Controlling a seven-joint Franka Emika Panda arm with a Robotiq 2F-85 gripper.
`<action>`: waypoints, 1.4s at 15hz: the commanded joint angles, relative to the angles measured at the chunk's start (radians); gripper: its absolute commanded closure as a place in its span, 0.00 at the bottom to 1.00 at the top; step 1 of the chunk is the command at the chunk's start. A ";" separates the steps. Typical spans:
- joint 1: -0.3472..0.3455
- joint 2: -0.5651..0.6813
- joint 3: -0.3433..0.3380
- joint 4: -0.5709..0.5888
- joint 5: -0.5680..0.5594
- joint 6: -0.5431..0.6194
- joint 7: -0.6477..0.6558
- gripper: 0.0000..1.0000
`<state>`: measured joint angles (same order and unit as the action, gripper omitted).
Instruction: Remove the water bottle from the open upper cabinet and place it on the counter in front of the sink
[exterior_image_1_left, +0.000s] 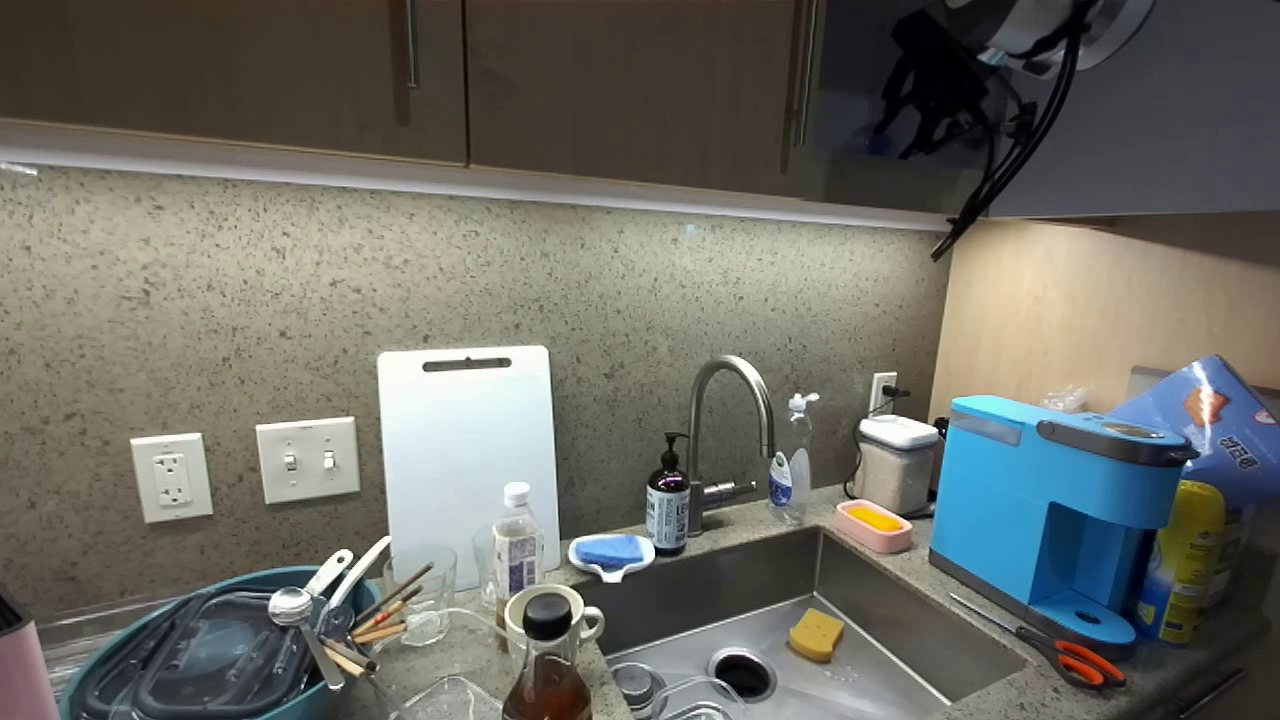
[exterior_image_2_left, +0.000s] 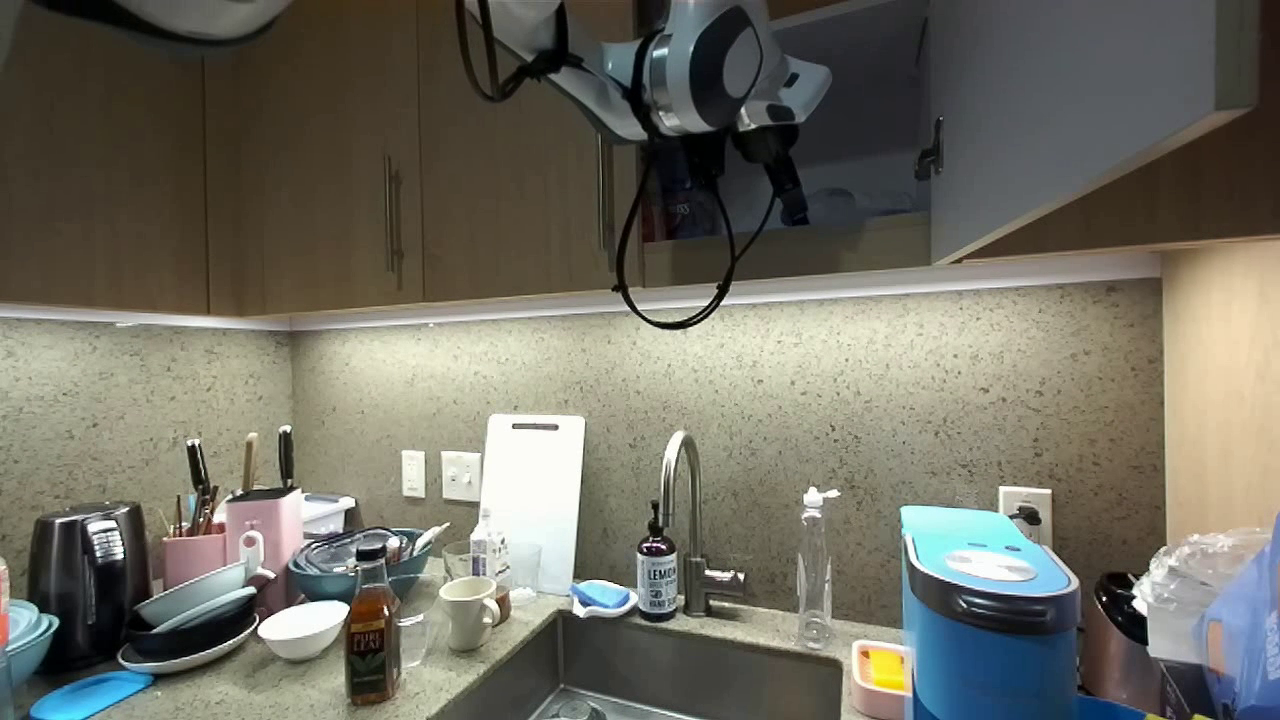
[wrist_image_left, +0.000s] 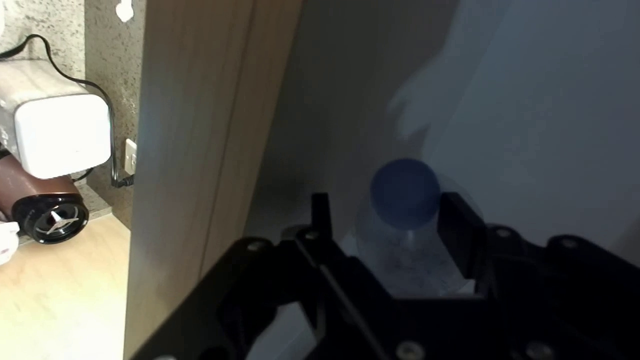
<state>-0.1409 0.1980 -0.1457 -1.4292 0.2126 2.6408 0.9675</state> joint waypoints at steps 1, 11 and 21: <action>-0.004 0.024 0.003 0.042 0.043 -0.018 -0.008 0.72; -0.007 0.030 0.015 0.067 0.059 -0.033 -0.010 0.73; -0.008 0.095 0.017 0.127 0.079 -0.055 -0.010 0.29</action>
<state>-0.1409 0.2379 -0.1355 -1.3723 0.2543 2.6259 0.9674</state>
